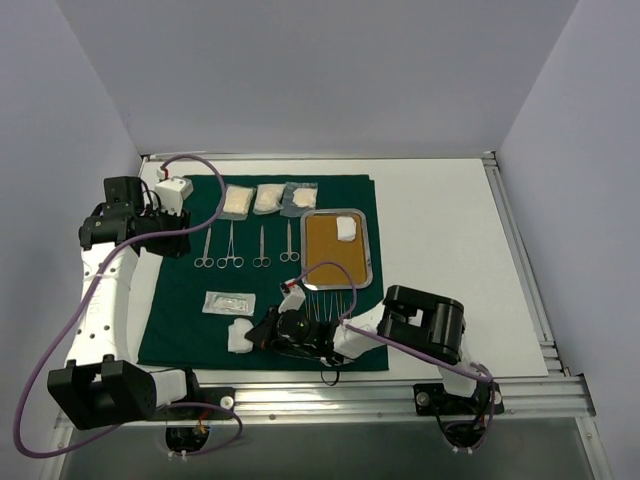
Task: Open and lay out the surgical kit
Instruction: Place the medical item in the surgical kit, then pick up the medical item from the container, then place the medical item in the surgical kit, then reset both arms
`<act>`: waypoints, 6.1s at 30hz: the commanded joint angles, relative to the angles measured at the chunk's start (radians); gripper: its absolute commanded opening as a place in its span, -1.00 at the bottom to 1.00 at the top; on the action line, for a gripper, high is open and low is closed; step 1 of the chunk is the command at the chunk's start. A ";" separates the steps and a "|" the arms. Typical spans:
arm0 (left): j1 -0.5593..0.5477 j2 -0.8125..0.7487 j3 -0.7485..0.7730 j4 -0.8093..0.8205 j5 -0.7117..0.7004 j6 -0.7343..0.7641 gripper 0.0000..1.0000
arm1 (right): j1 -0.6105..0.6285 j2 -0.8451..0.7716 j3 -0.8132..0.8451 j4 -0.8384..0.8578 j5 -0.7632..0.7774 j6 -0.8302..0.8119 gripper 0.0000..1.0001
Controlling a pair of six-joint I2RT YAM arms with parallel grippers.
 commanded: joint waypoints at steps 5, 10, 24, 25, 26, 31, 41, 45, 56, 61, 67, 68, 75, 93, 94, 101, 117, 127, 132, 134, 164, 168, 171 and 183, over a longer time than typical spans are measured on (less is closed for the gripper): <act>0.007 -0.041 0.014 0.017 0.012 0.021 -0.11 | 0.033 0.003 -0.059 0.171 0.198 0.159 -1.00; 0.007 -0.050 0.017 0.016 0.030 0.024 -0.10 | 0.030 -0.023 -0.066 0.093 0.212 0.145 -1.00; 0.007 -0.042 0.040 0.004 0.058 0.024 -0.10 | -0.008 -0.076 0.047 -0.246 0.083 -0.011 -0.08; 0.007 -0.042 0.040 -0.001 0.059 0.026 -0.10 | -0.008 -0.116 0.053 -0.281 0.105 -0.029 -0.05; 0.007 -0.042 0.040 0.001 0.059 0.027 -0.10 | -0.008 -0.138 0.061 -0.321 0.120 -0.043 0.00; 0.007 -0.027 0.055 0.008 0.059 0.038 -0.10 | -0.019 -0.267 0.131 -0.644 0.165 -0.155 0.33; 0.007 0.064 0.092 0.007 0.049 0.050 -0.10 | -0.396 -0.327 0.461 -1.111 -0.113 -0.612 0.20; 0.006 0.108 0.111 0.014 0.055 0.038 -0.09 | -0.635 -0.288 0.489 -1.038 -0.113 -0.701 -0.37; 0.006 0.157 0.071 0.154 0.024 -0.009 -0.10 | -0.852 0.000 0.667 -1.010 -0.183 -0.792 -0.30; 0.006 0.220 0.045 0.203 0.018 -0.040 -0.10 | -0.874 0.058 0.673 -0.992 -0.191 -0.801 -0.23; 0.006 0.269 0.048 0.206 0.036 -0.063 -0.10 | -0.889 0.106 0.659 -0.947 -0.228 -0.792 -0.27; 0.006 0.269 0.045 0.208 0.038 -0.065 -0.09 | -0.889 0.114 0.658 -0.946 -0.231 -0.790 -0.27; 0.006 0.254 0.017 0.205 0.052 -0.060 -0.10 | -0.892 0.150 0.638 -0.885 -0.259 -0.769 -0.28; 0.006 0.269 0.036 0.197 0.084 -0.060 -0.10 | -0.895 0.143 0.549 -0.737 -0.364 -0.663 -0.64; 0.006 0.269 0.036 0.195 0.084 -0.060 -0.10 | -0.895 0.134 0.547 -0.736 -0.364 -0.661 -0.76; 0.007 0.243 0.032 0.188 0.079 -0.054 -0.09 | -0.894 0.045 0.481 -0.642 -0.397 -0.603 -1.00; 0.030 0.186 0.010 0.177 0.044 -0.029 -0.10 | -0.583 -0.377 0.112 -0.395 -0.138 -0.320 -1.00; 0.056 0.105 -0.053 0.132 0.027 0.021 -0.09 | -0.058 -0.298 -0.099 -0.202 0.212 0.033 -1.00; 0.058 0.056 -0.067 0.116 -0.022 0.043 -0.10 | 0.047 -0.285 -0.160 -0.194 0.312 0.109 -1.00; 0.060 0.036 -0.070 0.111 -0.025 0.043 -0.09 | 0.053 -0.287 -0.194 -0.156 0.333 0.136 -1.00; 0.060 -0.013 -0.106 0.102 -0.004 0.066 -0.09 | 0.024 -0.185 -0.181 -0.143 0.373 0.208 -0.05; 0.060 -0.013 -0.098 0.094 -0.002 0.072 -0.09 | 0.038 -0.233 -0.169 -0.226 0.395 0.193 0.07; 0.060 -0.009 -0.096 0.094 -0.005 0.070 -0.10 | 0.047 -0.288 -0.122 -0.344 0.424 0.150 0.27; 0.061 0.059 -0.098 0.102 -0.068 0.058 -0.09 | -0.253 -0.541 0.159 -0.860 0.204 -0.418 1.00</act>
